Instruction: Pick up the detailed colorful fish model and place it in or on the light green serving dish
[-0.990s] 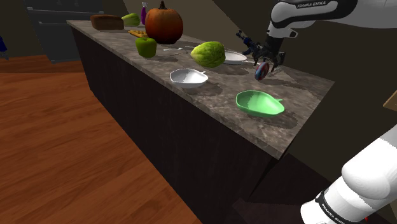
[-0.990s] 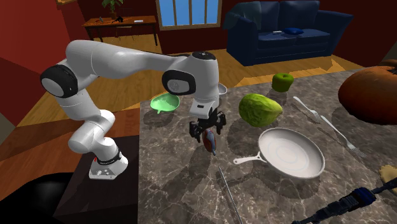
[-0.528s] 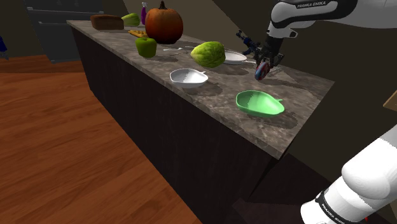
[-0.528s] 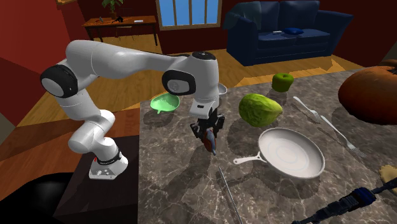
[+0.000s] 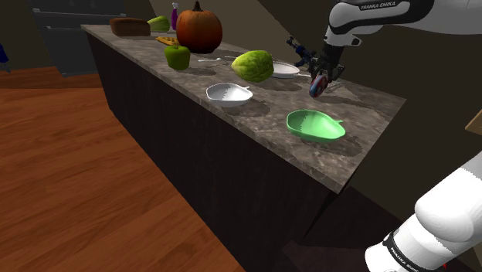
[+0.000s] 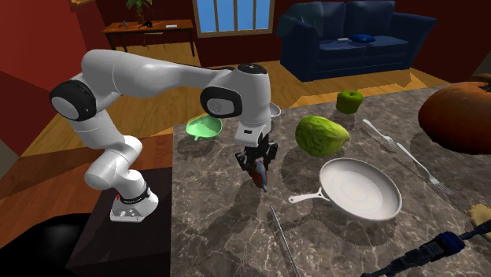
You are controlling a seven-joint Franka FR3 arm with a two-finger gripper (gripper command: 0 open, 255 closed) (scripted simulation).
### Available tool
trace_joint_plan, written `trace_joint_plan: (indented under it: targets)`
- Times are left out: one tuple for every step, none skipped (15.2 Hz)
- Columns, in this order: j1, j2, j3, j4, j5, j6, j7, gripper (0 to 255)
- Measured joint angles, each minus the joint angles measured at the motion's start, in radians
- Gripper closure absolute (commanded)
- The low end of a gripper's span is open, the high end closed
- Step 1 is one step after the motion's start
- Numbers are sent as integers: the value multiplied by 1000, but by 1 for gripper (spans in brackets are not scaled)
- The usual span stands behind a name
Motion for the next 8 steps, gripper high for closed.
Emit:
trace_joint_plan:
  targets:
    - [0, 1, 0, 7, 0, -6, 1, 255]
    - [0, 3, 0, 18, 0, -16, -1, 255]
    - [1, 3, 1, 29, 0, -27, 0, 255]
    - [1, 2, 1, 42, 0, -41, 0, 255]
    - [0, 5, 0, 59, 1, -54, -3, 255]
    - [-1, 8, -1, 76, 1, -68, -5, 255]
    - [0, 7, 0, 86, 1, -79, -3, 255]
    - [-1, 9, -1, 102, 1, -93, -7, 255]
